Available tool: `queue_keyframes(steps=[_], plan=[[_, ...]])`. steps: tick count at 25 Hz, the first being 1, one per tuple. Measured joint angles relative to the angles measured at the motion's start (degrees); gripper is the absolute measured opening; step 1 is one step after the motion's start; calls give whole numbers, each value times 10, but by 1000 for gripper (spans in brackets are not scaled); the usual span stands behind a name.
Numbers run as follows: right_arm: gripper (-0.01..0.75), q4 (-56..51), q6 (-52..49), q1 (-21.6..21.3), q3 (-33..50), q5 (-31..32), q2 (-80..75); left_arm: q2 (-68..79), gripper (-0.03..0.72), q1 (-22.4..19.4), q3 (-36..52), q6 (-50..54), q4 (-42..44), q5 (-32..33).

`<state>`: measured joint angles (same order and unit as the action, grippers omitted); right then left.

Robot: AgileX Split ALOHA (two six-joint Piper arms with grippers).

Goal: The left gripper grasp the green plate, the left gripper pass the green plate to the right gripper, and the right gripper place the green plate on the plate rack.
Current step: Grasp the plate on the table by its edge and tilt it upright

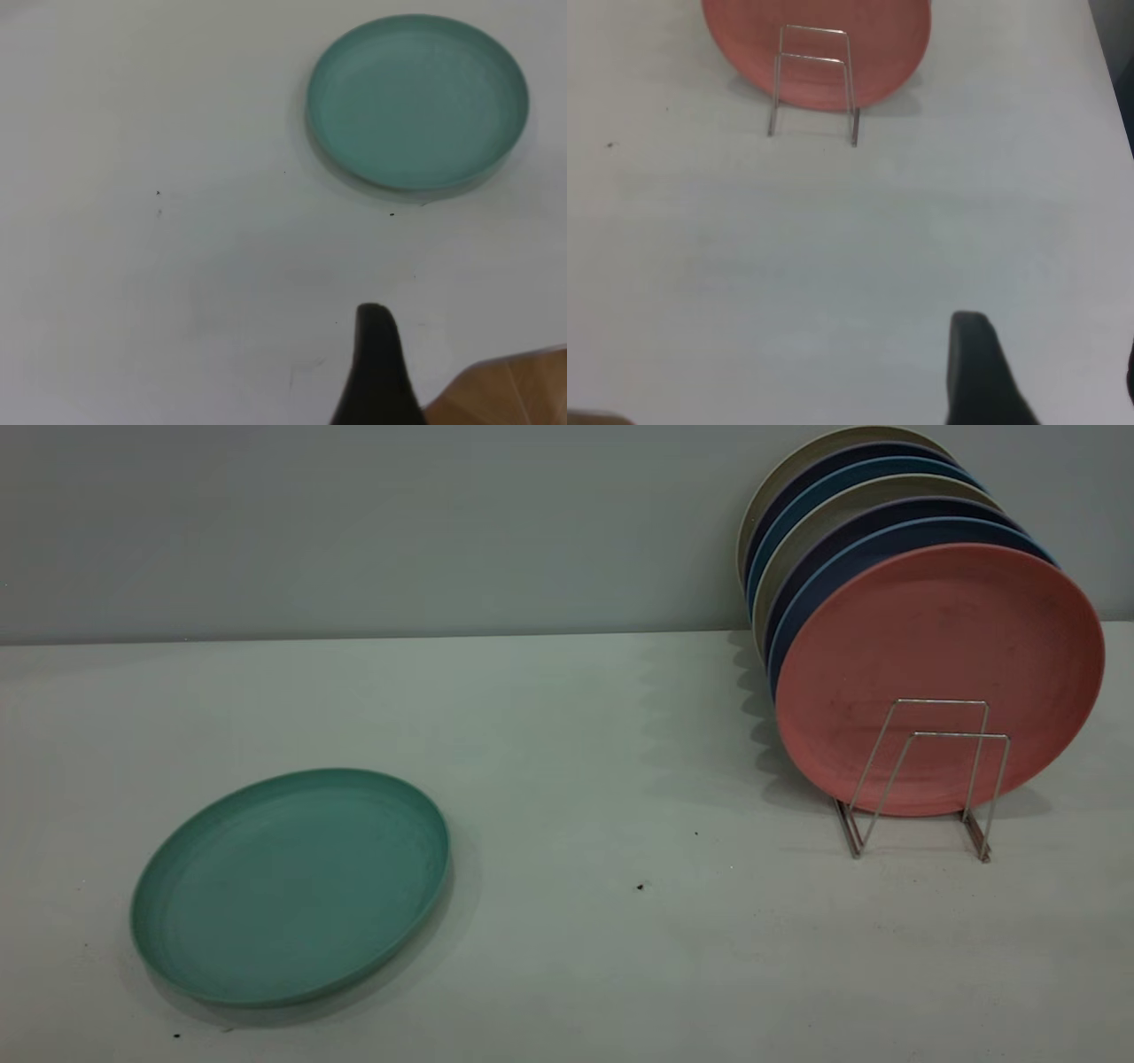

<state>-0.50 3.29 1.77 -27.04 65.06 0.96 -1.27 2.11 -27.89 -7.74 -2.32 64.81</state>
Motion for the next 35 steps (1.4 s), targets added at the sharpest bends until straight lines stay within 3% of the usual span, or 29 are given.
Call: queue_keyframes(steps=[35], plan=[[416,-12,-1,0,-8,-9,-9,9,582,0,-4,0,0,-3]])
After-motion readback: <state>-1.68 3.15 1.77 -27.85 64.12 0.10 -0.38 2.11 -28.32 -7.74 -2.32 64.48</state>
